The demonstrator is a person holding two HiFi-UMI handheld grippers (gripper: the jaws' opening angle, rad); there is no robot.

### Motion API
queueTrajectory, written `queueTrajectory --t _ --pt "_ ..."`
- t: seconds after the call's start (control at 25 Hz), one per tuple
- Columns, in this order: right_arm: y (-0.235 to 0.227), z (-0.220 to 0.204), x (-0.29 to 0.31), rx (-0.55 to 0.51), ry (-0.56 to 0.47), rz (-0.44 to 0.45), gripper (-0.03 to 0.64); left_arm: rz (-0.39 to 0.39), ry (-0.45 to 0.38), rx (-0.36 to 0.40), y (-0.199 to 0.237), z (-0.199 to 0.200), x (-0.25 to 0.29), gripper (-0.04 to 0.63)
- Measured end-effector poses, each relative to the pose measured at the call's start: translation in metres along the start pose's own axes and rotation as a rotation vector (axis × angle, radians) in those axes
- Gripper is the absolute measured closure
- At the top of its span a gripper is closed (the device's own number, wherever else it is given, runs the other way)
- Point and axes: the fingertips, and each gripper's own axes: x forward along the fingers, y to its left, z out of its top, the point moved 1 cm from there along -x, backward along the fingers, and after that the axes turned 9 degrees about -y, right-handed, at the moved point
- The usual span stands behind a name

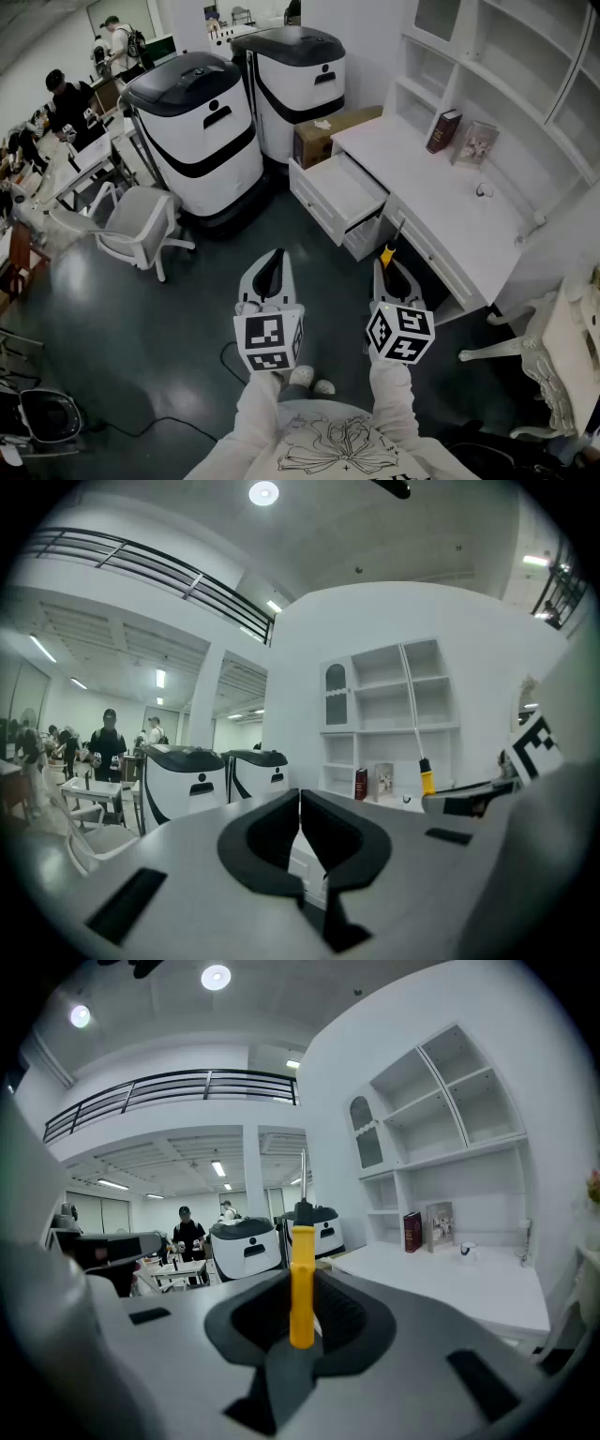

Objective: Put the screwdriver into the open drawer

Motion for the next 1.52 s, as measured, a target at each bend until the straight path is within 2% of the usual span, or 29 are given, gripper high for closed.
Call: queueTrajectory --t 0.72,1.2,1.52 --pt "0.010 -0.005 0.036 0.001 0.000 -0.016 0.549 -0.024 0.002 -0.006 0.024 -0.006 0.033 0.589" --pt "0.012 -0.031 0.053 0.032 0.037 -0.053 0.549 -0.078 0.052 -0.016 0.030 -0.035 0.055 0.588" --pt "-0.005 -0.035 0.095 0.038 0.055 -0.049 0.549 -0.057 0.070 -0.023 0.037 -0.047 0.097 0.589"
